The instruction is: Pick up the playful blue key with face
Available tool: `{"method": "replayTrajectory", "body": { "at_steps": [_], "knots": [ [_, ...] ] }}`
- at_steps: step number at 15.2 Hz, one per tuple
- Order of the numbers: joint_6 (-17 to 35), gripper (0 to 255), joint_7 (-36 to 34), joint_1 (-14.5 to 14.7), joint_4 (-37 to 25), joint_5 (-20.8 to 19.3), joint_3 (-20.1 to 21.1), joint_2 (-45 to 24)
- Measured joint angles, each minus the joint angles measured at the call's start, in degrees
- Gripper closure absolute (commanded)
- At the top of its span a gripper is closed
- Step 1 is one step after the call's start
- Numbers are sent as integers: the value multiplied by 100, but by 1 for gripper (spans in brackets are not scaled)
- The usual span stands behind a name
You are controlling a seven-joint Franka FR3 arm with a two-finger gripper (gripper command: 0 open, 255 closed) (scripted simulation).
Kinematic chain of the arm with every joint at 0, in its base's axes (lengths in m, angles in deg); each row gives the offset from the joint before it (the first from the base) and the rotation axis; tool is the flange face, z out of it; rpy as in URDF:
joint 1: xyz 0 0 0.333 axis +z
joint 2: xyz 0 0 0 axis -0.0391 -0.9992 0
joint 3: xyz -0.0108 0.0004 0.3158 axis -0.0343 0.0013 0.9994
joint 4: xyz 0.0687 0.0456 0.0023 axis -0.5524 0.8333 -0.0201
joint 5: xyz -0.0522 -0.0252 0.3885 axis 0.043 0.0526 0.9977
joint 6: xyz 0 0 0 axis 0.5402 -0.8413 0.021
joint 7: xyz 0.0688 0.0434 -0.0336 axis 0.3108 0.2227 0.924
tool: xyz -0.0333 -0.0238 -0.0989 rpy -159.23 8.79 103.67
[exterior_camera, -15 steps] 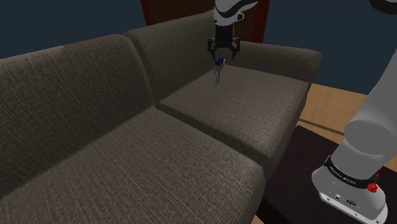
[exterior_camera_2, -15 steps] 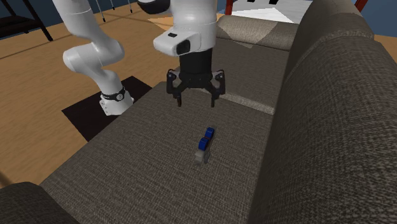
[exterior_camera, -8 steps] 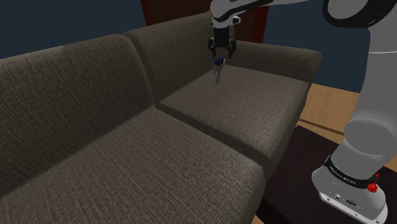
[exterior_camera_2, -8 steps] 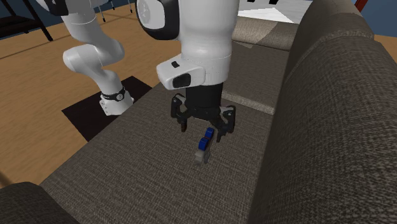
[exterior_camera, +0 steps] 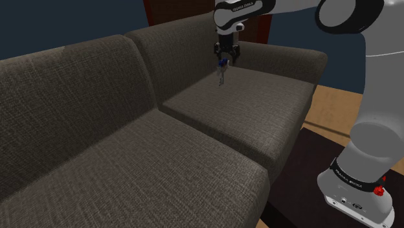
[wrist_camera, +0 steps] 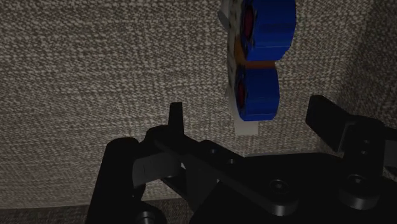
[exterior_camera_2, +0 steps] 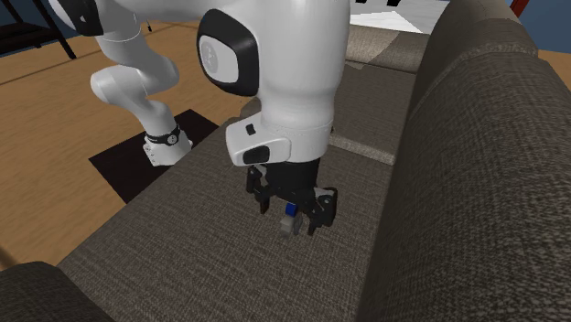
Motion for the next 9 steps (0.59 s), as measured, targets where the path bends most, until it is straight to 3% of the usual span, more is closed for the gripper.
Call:
{"method": "replayTrajectory", "body": {
  "at_steps": [2, 3, 9],
  "knots": [
    [122, 0, -26, -1, 116, -8, -2, -8],
    [162, 255, -32, -4, 162, -9, -3, -2],
    [202, 255, -40, -5, 201, -12, -3, 2]
  ]
}}
